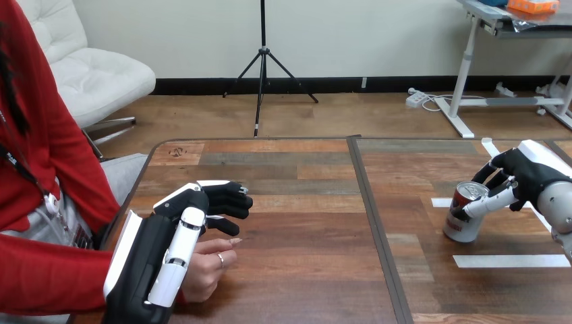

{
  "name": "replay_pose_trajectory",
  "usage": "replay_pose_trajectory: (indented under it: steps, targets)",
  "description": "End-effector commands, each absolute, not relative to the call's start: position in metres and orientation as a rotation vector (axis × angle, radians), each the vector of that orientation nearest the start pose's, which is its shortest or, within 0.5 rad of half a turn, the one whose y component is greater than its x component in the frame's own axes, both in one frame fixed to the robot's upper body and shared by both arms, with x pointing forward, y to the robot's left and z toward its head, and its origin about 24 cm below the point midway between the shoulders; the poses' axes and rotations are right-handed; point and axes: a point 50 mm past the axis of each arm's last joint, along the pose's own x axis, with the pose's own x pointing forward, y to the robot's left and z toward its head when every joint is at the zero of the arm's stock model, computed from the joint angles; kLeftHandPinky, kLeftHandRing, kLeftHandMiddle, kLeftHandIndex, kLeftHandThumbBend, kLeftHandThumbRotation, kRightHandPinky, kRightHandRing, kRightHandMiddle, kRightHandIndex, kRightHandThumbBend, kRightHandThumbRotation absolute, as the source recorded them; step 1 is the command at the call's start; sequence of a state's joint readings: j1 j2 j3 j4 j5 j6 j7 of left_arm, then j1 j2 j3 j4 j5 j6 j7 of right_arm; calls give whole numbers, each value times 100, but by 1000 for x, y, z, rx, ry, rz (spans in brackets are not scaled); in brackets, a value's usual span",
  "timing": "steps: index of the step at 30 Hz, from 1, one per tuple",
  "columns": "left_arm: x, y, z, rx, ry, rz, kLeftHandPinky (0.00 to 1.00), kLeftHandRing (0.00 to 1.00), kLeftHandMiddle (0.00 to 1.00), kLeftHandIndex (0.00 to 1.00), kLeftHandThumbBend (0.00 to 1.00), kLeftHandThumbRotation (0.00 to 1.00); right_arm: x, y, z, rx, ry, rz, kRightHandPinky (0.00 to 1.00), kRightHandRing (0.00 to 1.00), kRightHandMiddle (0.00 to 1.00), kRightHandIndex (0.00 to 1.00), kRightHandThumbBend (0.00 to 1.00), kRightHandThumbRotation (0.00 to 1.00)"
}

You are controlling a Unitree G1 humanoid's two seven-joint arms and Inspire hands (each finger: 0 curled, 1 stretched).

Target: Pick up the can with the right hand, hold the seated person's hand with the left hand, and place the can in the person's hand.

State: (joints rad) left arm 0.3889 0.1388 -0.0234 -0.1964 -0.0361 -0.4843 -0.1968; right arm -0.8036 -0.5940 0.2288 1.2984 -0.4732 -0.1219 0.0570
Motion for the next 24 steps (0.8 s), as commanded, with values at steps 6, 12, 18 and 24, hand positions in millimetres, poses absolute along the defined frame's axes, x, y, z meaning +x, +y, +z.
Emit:
replay_pose_trajectory:
  steps: [6, 12, 18, 24]
  targets:
    - [176, 169, 68, 135, -366, -172, 55, 64, 64, 62, 14, 100, 368, -292, 83, -1091, 409, 3, 47, 55, 60, 61, 100, 16]
    - [177, 169, 69, 117, -371, -174, 56, 64, 64, 62, 12, 99, 367, -290, 79, -1087, 413, 13, 47, 56, 60, 62, 100, 15]
    - [177, 170, 69, 121, -366, -174, 58, 65, 64, 62, 11, 97, 365, -289, 74, -1098, 422, 29, 47, 56, 61, 61, 100, 15]
    - [177, 170, 69, 118, -362, -174, 59, 65, 65, 63, 11, 94, 364, -287, 69, -1105, 430, 38, 49, 58, 61, 61, 100, 14]
